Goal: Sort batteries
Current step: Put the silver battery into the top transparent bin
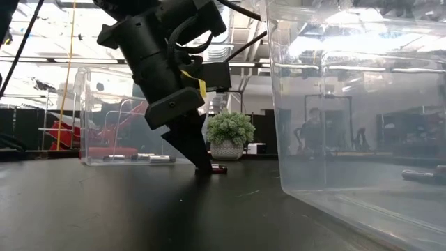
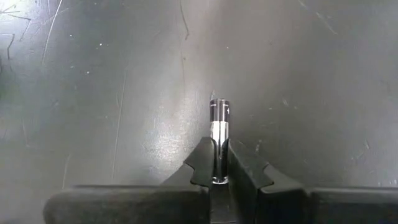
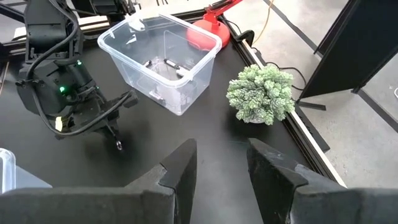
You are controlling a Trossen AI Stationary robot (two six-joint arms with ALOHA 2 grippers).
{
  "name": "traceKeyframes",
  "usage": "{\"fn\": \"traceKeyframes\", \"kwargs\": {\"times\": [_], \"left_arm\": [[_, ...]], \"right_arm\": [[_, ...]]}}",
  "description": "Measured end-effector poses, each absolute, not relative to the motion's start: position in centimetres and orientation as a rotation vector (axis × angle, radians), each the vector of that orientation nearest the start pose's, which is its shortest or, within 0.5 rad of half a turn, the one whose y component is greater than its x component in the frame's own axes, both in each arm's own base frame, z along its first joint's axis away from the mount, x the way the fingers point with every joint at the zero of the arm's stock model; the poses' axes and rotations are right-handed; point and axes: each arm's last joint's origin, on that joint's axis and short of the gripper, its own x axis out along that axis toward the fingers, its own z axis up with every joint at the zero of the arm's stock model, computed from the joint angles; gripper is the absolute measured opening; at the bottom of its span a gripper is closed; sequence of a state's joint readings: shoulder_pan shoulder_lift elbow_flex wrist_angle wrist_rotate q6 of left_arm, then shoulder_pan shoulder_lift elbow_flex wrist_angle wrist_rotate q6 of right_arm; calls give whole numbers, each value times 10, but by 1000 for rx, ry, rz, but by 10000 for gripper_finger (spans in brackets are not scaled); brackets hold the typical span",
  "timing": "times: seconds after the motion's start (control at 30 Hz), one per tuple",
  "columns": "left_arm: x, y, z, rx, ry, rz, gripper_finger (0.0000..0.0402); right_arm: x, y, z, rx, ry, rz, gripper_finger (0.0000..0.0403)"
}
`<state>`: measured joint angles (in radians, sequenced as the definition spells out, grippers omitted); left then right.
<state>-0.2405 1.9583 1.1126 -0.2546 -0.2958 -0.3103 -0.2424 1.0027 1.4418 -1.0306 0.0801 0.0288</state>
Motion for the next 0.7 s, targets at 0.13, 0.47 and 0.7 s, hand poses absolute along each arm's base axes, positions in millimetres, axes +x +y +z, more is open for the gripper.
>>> {"fn": "traceKeyframes", "kwargs": {"times": [0.13, 0.47, 0.7], "left_arm": [[361, -80, 121, 8, 1032, 209, 20], [358, -79, 141, 32, 989, 178, 15], [358, -80, 142, 49, 989, 167, 14]], "right_arm": [[149, -39, 431, 76, 588, -321, 158], [149, -39, 431, 75, 588, -322, 158], [149, -39, 431, 73, 589, -321, 158]]}}
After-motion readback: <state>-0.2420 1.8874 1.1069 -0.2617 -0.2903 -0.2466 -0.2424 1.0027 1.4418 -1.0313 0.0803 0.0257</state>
